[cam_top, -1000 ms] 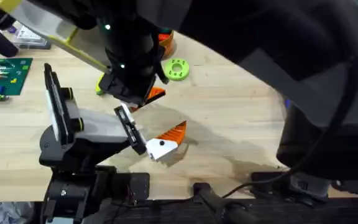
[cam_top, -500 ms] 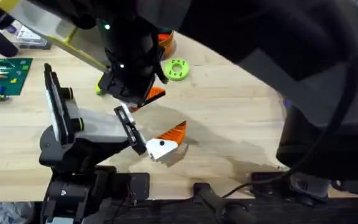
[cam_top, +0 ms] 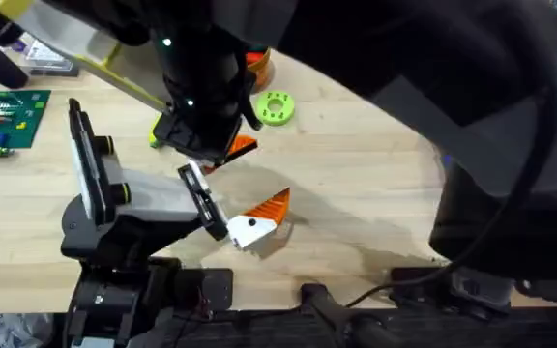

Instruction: Pick up the gripper from the table and insert it into the empty holder that is missing its gripper. Then pick up a screw, insert it into the mounting hole, and use the screwdriver to tighten it. Finally, clean up the table by picking up the vegetable and placing it into the bucket.

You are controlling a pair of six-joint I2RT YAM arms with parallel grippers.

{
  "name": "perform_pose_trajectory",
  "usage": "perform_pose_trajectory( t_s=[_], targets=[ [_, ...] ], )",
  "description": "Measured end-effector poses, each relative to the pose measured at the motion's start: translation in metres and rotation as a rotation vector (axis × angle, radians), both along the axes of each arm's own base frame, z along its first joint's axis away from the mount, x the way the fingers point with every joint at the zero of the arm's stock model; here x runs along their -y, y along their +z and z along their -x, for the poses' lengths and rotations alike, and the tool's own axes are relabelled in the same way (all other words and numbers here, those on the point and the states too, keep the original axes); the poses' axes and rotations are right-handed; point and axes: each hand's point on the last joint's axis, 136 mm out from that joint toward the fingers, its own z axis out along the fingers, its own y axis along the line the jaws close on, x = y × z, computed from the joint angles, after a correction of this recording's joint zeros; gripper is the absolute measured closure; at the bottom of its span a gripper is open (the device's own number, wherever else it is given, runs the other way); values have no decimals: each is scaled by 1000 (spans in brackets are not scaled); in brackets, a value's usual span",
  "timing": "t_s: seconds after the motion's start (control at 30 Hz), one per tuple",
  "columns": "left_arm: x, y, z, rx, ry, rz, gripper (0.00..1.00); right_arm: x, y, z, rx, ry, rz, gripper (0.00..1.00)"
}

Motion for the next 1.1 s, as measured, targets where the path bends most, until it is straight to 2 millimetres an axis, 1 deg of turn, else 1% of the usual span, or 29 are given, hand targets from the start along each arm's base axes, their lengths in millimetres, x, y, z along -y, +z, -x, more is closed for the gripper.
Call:
perform_pose_trajectory(
  t_s=[0.3, 0.57, 0.93, 1.1],
  targets=[
    [0, 0, 0, -3, 1, 2, 10, -2, -9, -1, -11, -2, 19, 993],
    [0, 0, 0, -4, 1, 2, 10, -3, -10, -1, -11, -3, 20, 993],
    [0, 0, 0, -3, 1, 2, 10, -12, -8, -6, 8, -3, -18, 993],
    [0, 0, 0, -3, 1, 2, 10, -13, -8, -6, 9, -3, -20, 993]
  ],
)
